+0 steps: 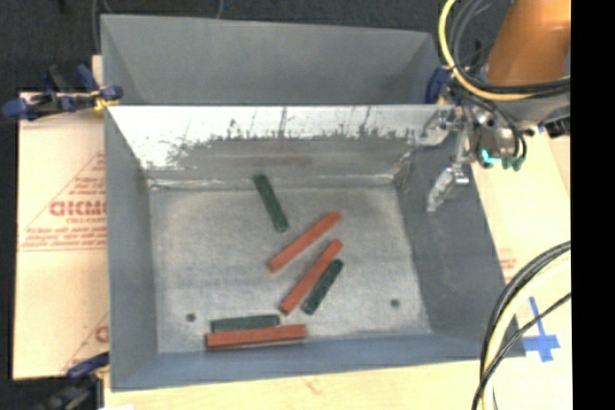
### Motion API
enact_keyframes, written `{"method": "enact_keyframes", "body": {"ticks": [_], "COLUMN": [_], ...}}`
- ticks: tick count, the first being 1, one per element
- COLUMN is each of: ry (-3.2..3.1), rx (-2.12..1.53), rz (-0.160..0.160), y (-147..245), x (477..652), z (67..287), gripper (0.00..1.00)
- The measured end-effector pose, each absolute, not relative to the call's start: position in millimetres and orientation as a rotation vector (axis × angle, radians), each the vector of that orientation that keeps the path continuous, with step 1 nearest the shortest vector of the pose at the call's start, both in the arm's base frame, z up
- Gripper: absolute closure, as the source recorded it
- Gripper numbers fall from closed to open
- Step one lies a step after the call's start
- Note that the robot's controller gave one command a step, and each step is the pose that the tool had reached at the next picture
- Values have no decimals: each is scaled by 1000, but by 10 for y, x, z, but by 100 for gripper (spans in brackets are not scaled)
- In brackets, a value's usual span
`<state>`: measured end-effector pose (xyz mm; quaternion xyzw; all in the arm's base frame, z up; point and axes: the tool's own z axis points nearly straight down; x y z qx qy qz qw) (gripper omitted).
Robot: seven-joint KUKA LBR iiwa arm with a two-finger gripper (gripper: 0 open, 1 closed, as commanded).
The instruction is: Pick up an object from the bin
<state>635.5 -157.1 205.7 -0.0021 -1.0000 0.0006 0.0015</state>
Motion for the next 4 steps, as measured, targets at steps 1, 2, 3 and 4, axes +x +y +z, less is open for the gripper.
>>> {"method": "enact_keyframes", "body": {"ticks": [1, 2, 3, 4], "ry": [-3147, -3152, -3147, -3132], "rx": [-3, -34, -35, 42], "rz": [4, 4, 1, -4], "y": [-1567, -1201, -1086, -1098], "x": [6372, 6254, 6228, 6178], "z": [2108, 1620, 1473, 1672], "gripper": [0, 0, 0, 0]}}
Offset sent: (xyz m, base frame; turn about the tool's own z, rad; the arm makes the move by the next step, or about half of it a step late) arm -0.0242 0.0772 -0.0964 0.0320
